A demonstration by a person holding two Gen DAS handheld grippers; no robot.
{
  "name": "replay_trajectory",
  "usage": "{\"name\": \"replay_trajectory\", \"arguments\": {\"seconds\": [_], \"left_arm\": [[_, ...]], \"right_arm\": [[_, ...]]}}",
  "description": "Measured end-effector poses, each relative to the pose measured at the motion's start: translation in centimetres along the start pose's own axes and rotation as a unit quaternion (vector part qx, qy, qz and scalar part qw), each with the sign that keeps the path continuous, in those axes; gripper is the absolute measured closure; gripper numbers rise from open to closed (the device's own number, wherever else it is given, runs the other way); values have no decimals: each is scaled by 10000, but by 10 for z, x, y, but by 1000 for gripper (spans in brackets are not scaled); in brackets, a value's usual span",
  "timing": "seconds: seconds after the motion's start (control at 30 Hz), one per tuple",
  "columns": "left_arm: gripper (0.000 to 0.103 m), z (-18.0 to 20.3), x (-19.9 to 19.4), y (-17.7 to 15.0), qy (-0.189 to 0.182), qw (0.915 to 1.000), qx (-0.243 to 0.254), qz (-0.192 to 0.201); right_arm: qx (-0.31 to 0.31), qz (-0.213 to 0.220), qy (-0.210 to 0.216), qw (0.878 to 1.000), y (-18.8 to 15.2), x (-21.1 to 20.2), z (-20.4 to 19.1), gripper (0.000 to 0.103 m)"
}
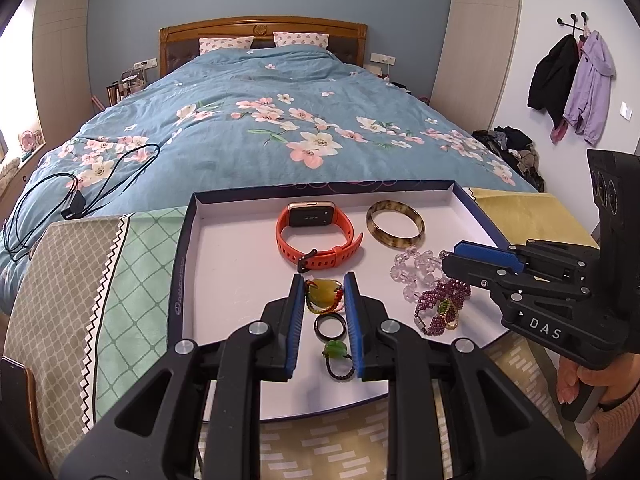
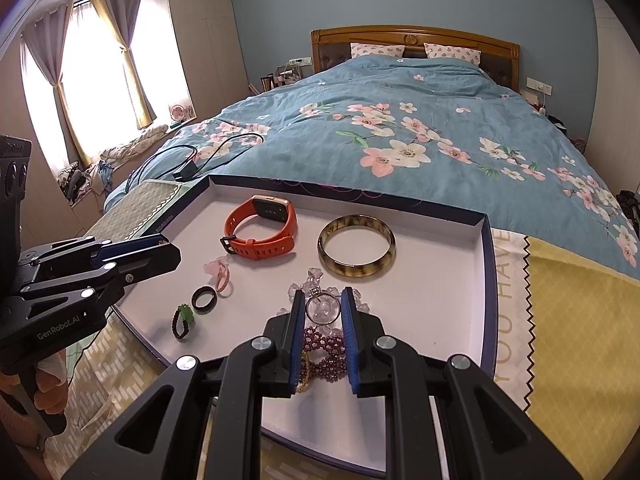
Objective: Organize jewelry
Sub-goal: 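Open both tools to release the amber-stone and silver rings in the box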
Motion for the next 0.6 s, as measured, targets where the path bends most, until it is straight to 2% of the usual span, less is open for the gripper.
{"name": "replay_trajectory", "arguments": {"seconds": [0.6], "left_arm": [[83,-2,2,-1,25,10000,-7,-40]], "right_arm": [[-11,-108,-85,9999,-3,7,6,87]]}}
Point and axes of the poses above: each gripper's, at about its wrist camera, not at the fingertips, and x roughly the way its jaws point, z to its right, y to its top, the point moved 10 cm from there along x, roughly the way its jaws point, and after that the axes turned 1 degree about -x, right-handed, at the moved point
